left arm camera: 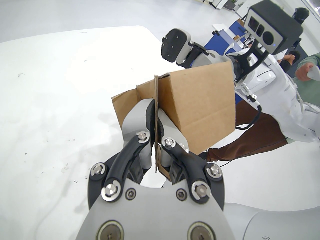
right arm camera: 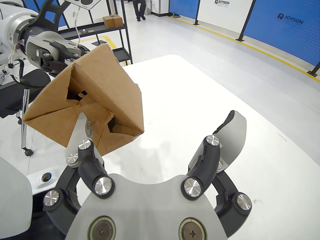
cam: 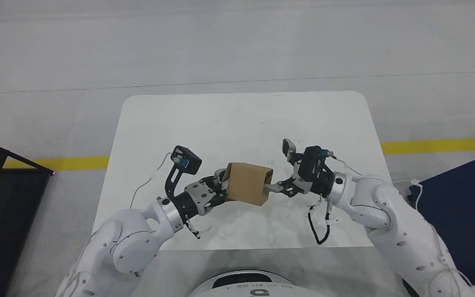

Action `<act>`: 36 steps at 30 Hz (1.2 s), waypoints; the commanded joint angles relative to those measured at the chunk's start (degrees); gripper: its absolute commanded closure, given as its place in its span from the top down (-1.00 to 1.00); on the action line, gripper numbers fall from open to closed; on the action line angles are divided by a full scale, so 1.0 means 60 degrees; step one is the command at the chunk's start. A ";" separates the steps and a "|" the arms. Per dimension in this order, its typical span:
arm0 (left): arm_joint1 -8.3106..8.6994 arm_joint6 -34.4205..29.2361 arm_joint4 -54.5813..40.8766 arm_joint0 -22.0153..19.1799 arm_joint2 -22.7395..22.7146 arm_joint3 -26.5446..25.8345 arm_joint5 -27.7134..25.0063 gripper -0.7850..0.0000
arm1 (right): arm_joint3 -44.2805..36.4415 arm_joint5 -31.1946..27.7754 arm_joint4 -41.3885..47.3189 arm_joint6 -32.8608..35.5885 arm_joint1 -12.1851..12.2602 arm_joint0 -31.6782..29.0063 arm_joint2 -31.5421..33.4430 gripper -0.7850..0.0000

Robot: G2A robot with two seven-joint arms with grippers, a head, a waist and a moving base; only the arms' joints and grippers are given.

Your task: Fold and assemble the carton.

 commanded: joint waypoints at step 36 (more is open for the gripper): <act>-0.0010 0.0233 -0.0162 -0.0138 0.0059 0.0092 0.0108 -1.00 | -0.0076 0.0041 0.0098 0.0406 -0.0108 -0.0208 0.0303 1.00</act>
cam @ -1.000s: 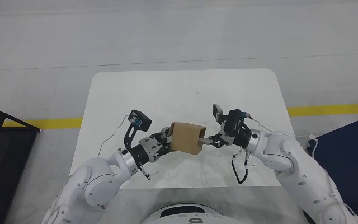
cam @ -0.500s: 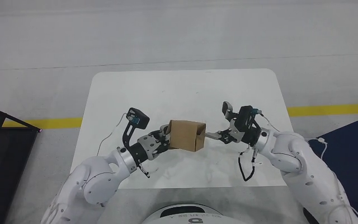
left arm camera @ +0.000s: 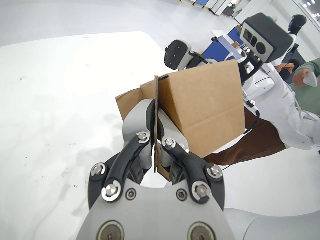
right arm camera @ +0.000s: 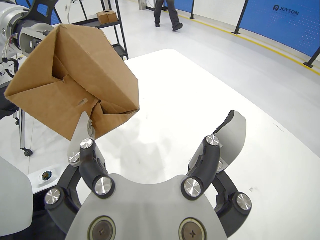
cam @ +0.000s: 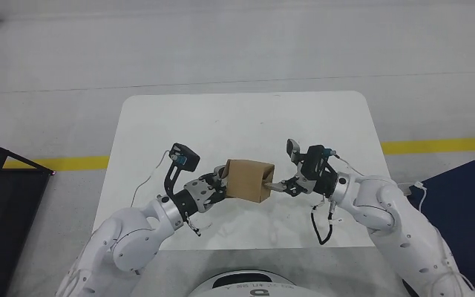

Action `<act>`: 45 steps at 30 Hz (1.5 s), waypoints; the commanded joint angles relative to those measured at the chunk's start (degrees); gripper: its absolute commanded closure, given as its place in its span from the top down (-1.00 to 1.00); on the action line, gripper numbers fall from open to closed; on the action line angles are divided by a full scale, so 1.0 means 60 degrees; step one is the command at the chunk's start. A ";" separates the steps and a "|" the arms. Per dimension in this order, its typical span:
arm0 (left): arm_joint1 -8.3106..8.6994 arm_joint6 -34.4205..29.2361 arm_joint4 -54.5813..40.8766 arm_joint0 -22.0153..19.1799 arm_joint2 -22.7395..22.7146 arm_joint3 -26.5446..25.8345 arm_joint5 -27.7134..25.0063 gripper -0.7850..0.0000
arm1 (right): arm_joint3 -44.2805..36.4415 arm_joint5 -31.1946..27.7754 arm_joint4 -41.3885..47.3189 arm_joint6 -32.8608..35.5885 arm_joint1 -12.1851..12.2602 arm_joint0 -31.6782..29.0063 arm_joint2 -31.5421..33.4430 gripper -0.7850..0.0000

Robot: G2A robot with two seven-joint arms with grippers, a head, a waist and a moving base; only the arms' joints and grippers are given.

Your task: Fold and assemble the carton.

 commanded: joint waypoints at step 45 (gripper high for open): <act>0.0001 0.0159 -0.0126 0.0197 -0.0149 0.0090 0.0373 -1.00 | -0.0401 0.0227 -0.0401 -0.0345 -0.0160 -0.0351 0.0200 1.00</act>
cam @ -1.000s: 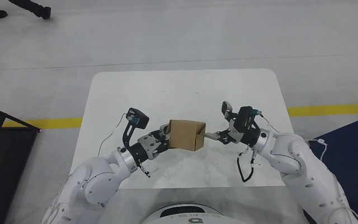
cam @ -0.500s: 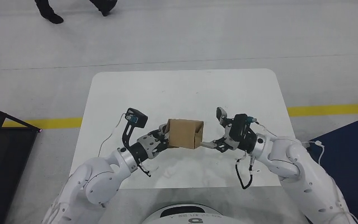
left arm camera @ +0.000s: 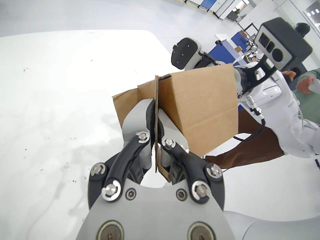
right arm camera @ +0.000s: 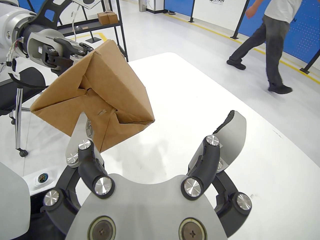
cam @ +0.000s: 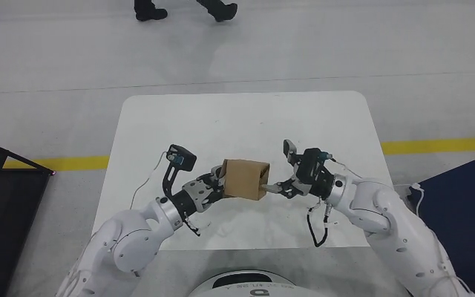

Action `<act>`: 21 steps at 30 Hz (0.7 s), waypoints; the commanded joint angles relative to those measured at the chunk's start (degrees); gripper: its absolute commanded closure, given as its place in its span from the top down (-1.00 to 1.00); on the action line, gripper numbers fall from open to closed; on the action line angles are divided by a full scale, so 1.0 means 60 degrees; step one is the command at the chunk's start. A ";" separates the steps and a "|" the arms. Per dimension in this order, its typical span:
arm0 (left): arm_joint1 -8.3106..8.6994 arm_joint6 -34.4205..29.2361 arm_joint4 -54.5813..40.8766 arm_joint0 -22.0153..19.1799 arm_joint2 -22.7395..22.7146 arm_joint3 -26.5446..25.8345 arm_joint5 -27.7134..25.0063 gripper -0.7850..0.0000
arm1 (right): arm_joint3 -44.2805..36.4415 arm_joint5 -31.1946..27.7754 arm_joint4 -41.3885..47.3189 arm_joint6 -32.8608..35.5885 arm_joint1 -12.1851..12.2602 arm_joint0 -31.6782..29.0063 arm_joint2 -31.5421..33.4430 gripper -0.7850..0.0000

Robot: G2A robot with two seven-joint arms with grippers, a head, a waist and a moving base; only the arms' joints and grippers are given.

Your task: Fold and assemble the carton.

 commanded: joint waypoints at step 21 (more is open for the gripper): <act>0.0051 -0.1320 0.2793 0.0340 -0.0600 -0.0605 0.2835 -1.00 | 0.0695 0.2637 -0.0337 -0.4469 -0.0167 -0.2681 0.2728 1.00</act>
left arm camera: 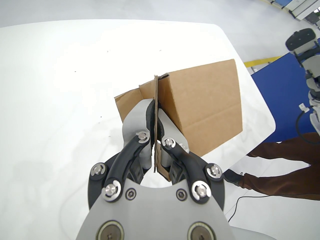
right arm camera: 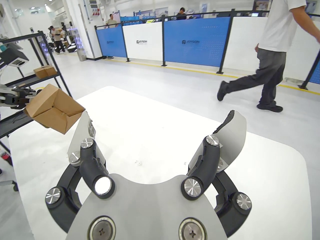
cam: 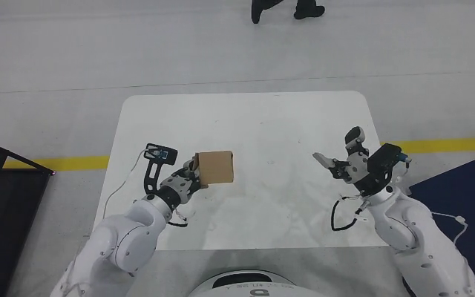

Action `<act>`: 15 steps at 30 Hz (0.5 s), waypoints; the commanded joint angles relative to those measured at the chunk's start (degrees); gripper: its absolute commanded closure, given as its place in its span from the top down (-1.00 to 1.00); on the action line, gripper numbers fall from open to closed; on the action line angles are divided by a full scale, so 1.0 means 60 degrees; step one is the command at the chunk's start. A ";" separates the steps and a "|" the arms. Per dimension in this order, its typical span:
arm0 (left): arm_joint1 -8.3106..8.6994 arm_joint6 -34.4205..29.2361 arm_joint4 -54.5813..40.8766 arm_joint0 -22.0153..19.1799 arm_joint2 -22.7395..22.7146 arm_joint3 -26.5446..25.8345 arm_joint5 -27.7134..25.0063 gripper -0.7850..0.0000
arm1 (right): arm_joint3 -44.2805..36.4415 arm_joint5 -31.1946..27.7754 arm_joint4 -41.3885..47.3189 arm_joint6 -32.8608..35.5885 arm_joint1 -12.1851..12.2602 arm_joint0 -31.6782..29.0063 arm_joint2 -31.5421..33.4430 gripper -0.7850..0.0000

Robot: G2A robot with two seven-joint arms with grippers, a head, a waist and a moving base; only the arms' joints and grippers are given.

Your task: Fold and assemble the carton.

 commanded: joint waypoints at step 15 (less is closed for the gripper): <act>0.0013 -0.0229 0.0292 -0.0061 -0.0149 -0.0017 -0.0002 -1.00 | 0.0052 0.1402 0.0544 -0.0299 -0.0195 -0.0404 -0.0075 1.00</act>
